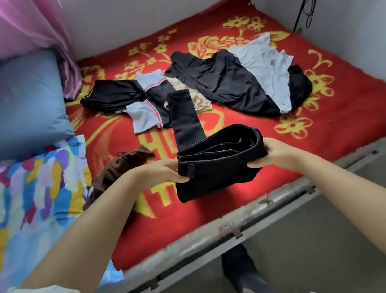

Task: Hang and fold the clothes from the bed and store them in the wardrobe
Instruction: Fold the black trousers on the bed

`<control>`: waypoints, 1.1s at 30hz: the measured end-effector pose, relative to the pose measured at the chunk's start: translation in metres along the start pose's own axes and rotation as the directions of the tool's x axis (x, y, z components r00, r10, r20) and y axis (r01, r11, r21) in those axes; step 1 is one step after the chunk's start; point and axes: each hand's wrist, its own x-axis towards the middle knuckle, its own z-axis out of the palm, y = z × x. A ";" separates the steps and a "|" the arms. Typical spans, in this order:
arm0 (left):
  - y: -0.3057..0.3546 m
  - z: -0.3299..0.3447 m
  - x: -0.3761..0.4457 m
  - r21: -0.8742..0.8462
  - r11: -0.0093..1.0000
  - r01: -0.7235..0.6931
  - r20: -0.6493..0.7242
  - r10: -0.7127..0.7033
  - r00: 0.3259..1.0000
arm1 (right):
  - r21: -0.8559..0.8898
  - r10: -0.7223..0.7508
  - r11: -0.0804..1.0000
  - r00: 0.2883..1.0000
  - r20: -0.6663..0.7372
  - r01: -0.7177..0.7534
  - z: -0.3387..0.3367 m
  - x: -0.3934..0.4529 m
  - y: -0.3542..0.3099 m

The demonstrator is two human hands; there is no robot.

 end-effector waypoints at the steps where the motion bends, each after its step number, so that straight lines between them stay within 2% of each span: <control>1: -0.013 0.019 -0.009 -0.038 0.999 0.037 0.031 -0.036 0.999 | -0.024 0.073 0.997 0.995 0.066 -0.072 0.015 -0.017 0.009; 5: -0.050 0.064 -0.026 -0.167 0.971 0.170 0.143 -0.147 0.979 | -0.068 0.278 0.960 0.922 0.270 -0.270 0.046 -0.050 0.038; 9: -0.086 0.106 -0.039 -0.132 0.965 0.225 0.225 -0.191 0.955 | -0.044 0.402 0.908 0.837 0.371 -0.416 0.076 -0.077 0.064; 12: -0.107 0.119 -0.037 -0.176 0.958 0.226 0.246 -0.180 0.952 | -0.083 0.439 0.894 0.819 0.370 -0.441 0.087 -0.083 0.078; 15: -0.114 0.114 -0.026 -0.243 0.948 0.204 0.210 -0.154 0.965 | -0.010 0.409 0.905 0.864 0.293 -0.425 0.086 -0.074 0.082; 18: -0.107 0.090 -0.002 -0.287 0.946 0.148 0.057 -0.137 0.989 | 0.038 0.343 0.937 0.935 0.086 -0.348 0.072 -0.046 0.082; 22: -0.087 0.037 0.052 -0.399 0.917 0.015 -0.237 -0.119 0.964 | 0.131 0.286 0.954 0.947 -0.148 -0.268 0.043 0.022 0.081; 24: -0.078 0.008 0.090 -0.422 0.905 -0.053 -0.409 -0.138 0.902 | 0.165 0.274 0.957 0.934 -0.230 -0.240 0.027 0.066 0.081; 27: -0.075 -0.027 0.153 -0.434 0.896 -0.094 -0.651 -0.240 0.720 | 0.188 0.267 0.958 0.919 -0.289 -0.218 0.004 0.137 0.082; 29: -0.074 -0.040 0.185 -0.432 0.894 -0.119 -0.739 -0.275 0.616 | 0.195 0.259 0.959 0.920 -0.295 -0.208 -0.006 0.176 0.085; 31: -0.075 -0.054 0.213 -0.409 0.909 -0.083 -0.770 -0.295 0.566 | 0.215 0.284 0.950 0.914 -0.289 -0.227 -0.015 0.210 0.096; 33: -0.082 -0.071 0.240 -0.407 0.911 -0.074 -0.771 -0.298 0.562 | 0.221 0.306 0.943 0.906 -0.292 -0.247 -0.024 0.242 0.109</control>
